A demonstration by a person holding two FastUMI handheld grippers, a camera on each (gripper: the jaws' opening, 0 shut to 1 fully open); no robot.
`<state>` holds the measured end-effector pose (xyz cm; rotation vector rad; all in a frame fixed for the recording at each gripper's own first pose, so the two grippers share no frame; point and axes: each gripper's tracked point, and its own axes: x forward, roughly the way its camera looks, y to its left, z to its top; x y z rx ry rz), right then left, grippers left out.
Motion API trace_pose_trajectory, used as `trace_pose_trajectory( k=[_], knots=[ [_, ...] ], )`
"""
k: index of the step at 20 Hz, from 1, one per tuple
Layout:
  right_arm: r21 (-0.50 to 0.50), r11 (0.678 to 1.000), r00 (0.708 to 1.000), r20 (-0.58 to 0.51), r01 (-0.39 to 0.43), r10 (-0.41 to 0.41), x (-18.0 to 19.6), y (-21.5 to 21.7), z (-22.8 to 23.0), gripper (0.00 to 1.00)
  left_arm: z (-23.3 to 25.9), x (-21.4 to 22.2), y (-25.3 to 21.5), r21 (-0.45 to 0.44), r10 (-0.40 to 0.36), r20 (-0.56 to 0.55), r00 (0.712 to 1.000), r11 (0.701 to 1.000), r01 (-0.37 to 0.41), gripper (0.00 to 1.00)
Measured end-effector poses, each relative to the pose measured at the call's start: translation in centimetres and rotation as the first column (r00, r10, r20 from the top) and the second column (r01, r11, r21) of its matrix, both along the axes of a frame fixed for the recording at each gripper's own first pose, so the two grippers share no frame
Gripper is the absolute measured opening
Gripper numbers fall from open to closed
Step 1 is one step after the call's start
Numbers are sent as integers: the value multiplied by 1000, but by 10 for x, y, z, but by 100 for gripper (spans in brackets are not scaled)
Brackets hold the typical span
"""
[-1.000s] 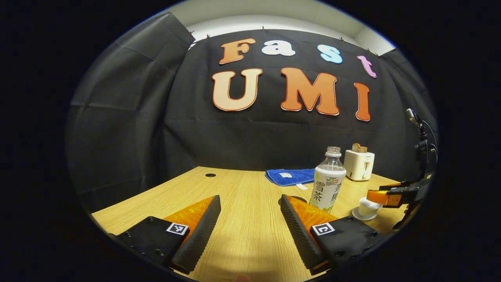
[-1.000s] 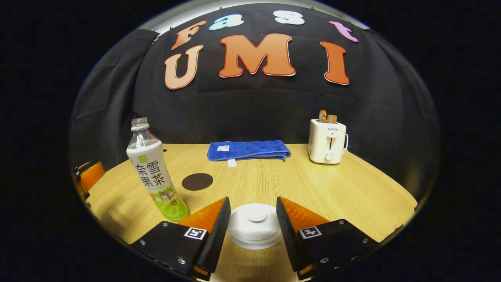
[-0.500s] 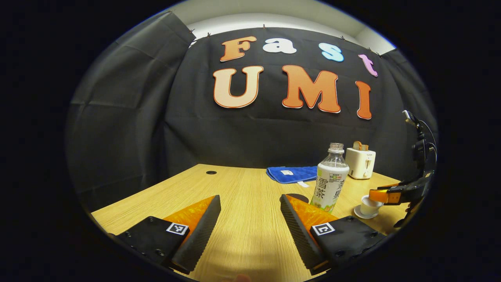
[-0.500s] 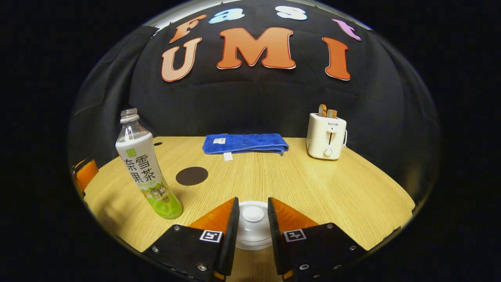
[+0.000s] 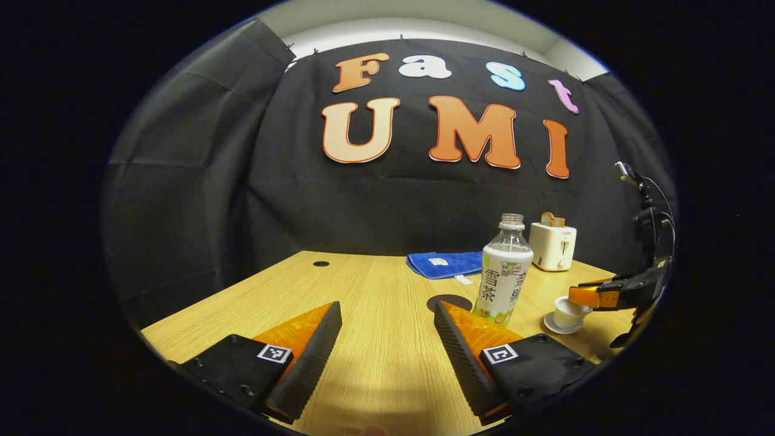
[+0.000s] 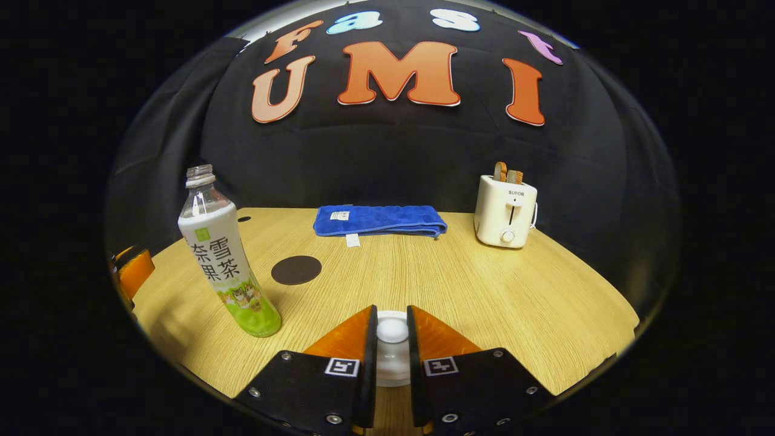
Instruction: Open the teacup lid with one hand, grasp the water bottle and pour water into the teacup with the other hand; after pouring, place the water bottle on the coaster and then close the teacup lid.
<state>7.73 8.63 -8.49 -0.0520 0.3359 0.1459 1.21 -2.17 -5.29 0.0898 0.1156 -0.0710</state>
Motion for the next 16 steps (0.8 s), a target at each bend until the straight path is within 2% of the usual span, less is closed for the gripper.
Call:
trace_pose_trajectory(
  k=[3,8,11,12,13,16],
  knots=[
    [19,1000,1000,6,-2,2,-1,-1,7,20,-1,0,-1,-7,1,-3,1000,1000,-1,98],
    [-5,999,997,65,37,-37,-7,-32,36,21,2,-3,-16,-6,-21,7,1000,1000,21,99],
    [-14,997,994,84,75,-73,-9,-63,41,20,5,-7,-38,-11,-61,14,998,998,61,99],
    [-22,996,993,81,90,-88,-8,-74,40,16,6,-7,-45,-14,-77,15,997,997,77,98],
    [-32,993,991,78,111,-108,-8,-86,36,20,5,-8,-53,-16,-92,17,996,996,93,99],
    [-34,989,988,69,141,-138,-7,-109,28,20,0,-7,-80,-23,-145,1,989,989,145,99]
  ],
)
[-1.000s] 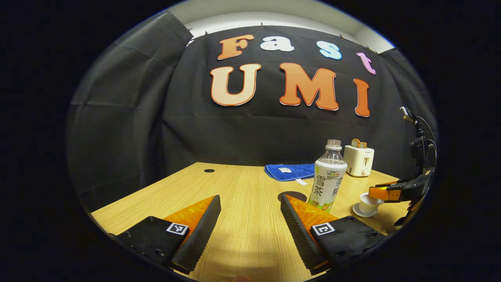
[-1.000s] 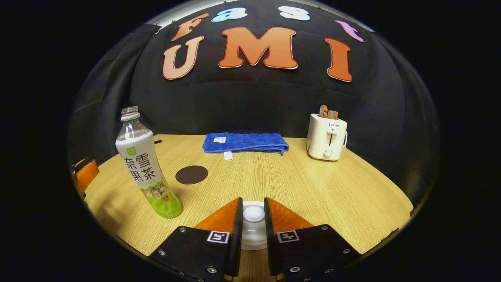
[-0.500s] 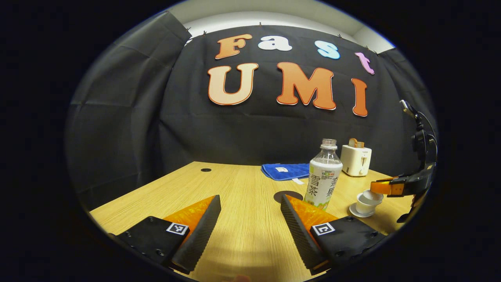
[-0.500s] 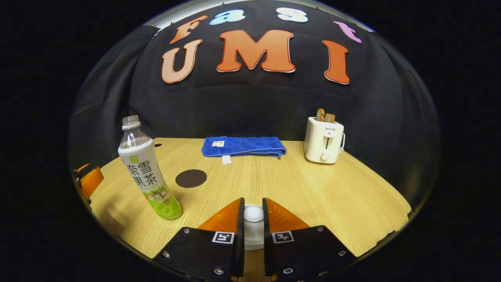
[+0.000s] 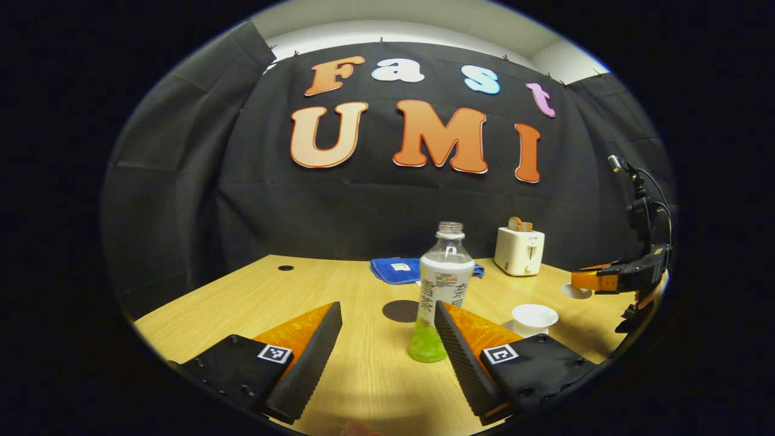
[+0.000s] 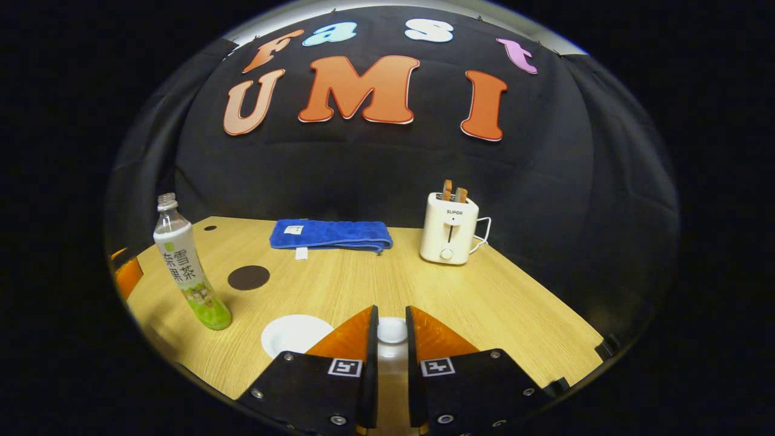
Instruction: Open the teacup lid with one hand, grasp the water bottle and pour water into the teacup with the other hand; after pouring, place the water bottle on the coaster and then close the teacup lid.
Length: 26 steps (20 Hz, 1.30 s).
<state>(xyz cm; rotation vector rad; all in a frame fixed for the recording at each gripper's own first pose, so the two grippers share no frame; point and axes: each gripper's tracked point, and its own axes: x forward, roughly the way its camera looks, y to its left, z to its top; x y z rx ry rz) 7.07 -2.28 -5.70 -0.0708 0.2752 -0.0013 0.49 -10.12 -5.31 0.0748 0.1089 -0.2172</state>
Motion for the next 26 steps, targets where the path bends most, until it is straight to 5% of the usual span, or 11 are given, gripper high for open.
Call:
trace_pose_trajectory(
  k=[11,23,26],
  knots=[
    [47,999,998,-56,8,-6,16,-26,-31,21,-25,18,-53,-7,-67,-18,998,998,67,99],
    [134,990,998,-50,46,-40,10,-53,-23,20,-49,60,-62,-2,-8,-33,999,1000,8,99],
    [143,988,998,-43,50,-45,9,-56,-19,20,-48,57,-61,3,-8,-34,999,1000,8,71]
  ],
)
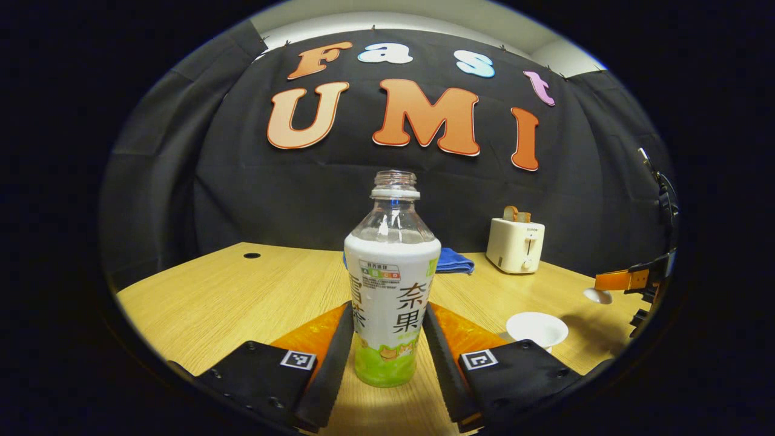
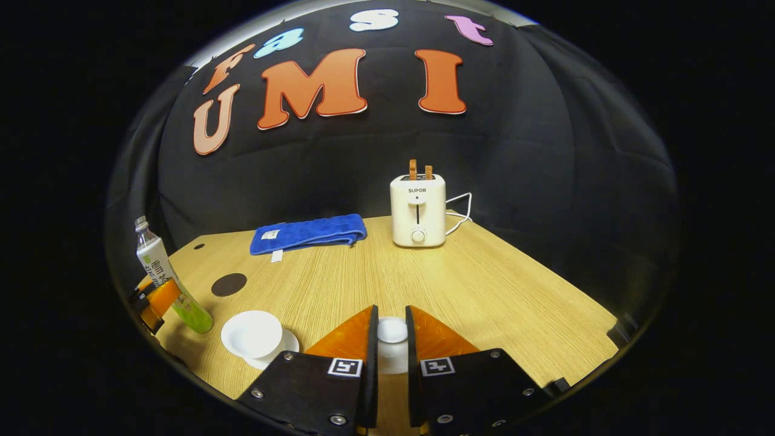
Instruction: Open the teacup lid with one hand, grasp the water bottle and pour water into the teacup with the other hand; after pouring, place the water bottle on the coaster and then close the teacup lid.
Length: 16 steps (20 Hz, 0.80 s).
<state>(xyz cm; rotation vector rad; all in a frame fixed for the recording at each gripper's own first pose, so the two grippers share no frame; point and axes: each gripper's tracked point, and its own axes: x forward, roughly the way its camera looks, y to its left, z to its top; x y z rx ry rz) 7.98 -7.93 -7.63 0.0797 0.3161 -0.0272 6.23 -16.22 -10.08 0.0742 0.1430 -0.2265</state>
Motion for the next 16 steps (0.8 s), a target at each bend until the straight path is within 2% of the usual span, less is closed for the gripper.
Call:
trace_pose_trajectory(
  k=[5,11,14,16],
  knots=[
    [13,1000,1000,8,0,0,-3,-2,4,20,15,-13,-1,112,-9,28,1000,994,6,68],
    [28,1000,1000,17,6,-6,-6,-7,9,20,37,-29,-8,295,-28,88,996,955,1,69],
    [35,999,1000,26,8,-9,-8,-11,12,20,39,-32,-12,402,-67,84,994,915,28,70],
    [42,999,999,30,14,-16,-8,-16,14,20,43,-33,-20,477,-104,89,991,878,49,68]
  ],
)
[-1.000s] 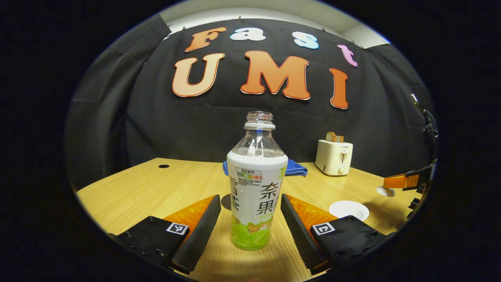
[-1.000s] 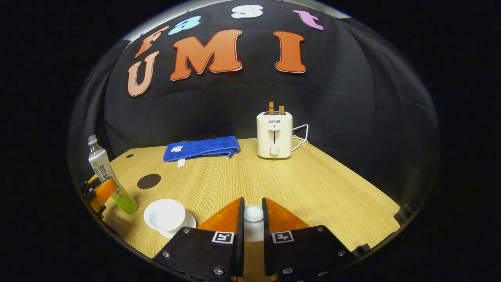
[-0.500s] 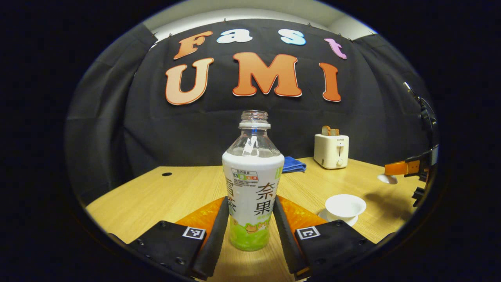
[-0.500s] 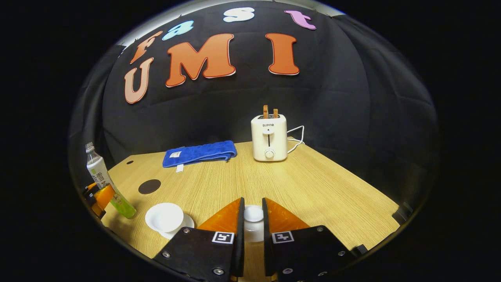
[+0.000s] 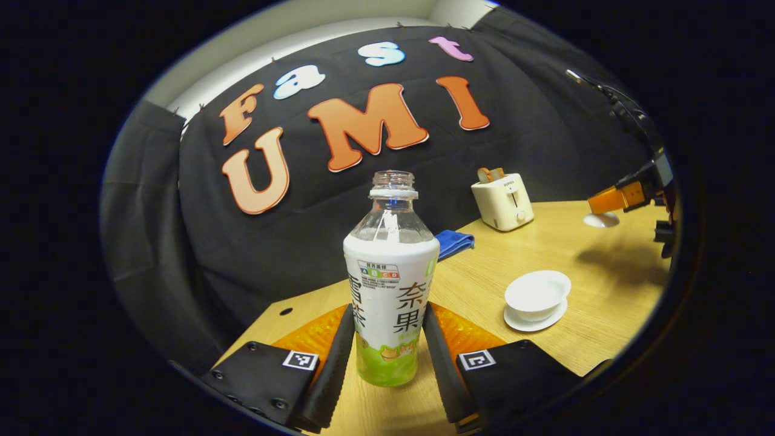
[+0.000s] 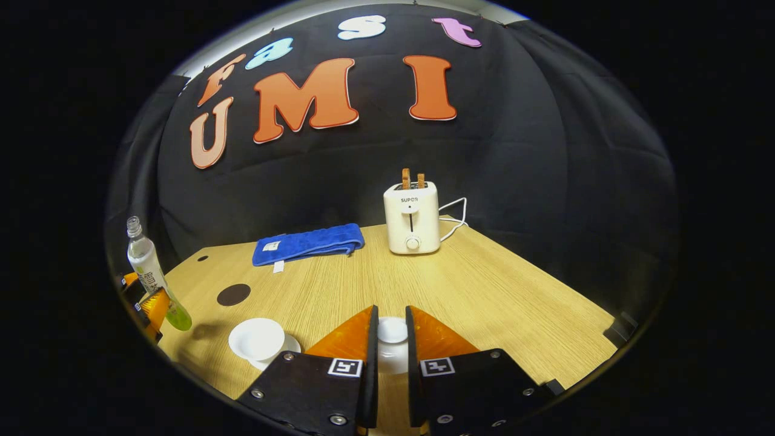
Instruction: Open the teacup lid with one hand, grasp the water bottle and pour water into the teacup with the other hand; after pouring, place the water bottle on the coaster and then close the teacup lid.
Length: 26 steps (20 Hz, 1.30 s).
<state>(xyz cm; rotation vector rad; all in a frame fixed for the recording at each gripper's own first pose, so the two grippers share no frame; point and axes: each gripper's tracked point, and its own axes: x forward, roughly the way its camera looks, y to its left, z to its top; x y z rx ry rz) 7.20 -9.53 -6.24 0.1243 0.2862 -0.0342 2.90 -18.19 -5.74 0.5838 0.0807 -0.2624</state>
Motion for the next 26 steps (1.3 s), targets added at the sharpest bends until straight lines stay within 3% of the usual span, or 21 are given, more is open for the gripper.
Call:
trace_pose_trajectory(
  k=[2,4,7,11,14,20,24,26],
  knots=[
    [21,1000,1000,-4,1,-1,-2,-3,0,20,1,-1,-7,102,-43,12,999,994,41,71],
    [30,1000,1000,-1,8,-8,-4,-8,2,20,0,0,-13,192,-71,13,997,979,67,67],
    [32,999,1000,5,12,-12,-5,-11,4,20,-16,5,-9,341,-96,-10,995,936,94,68],
    [31,999,1000,2,17,-17,-5,-14,3,20,-40,15,-14,546,-157,-59,986,821,164,66],
    [32,999,1000,2,20,-20,-5,-15,3,20,-44,18,-16,649,-189,-68,980,737,187,69],
    [34,999,1000,3,20,-20,-6,-16,3,20,-45,12,-25,768,-238,-84,968,603,215,66],
    [35,999,1000,-4,22,-22,-5,-18,1,20,-51,7,-27,826,-271,-104,957,513,235,70],
    [36,999,1000,-7,28,-28,-5,-20,-1,20,-51,4,-24,848,-277,-120,953,470,243,66]
  ],
)
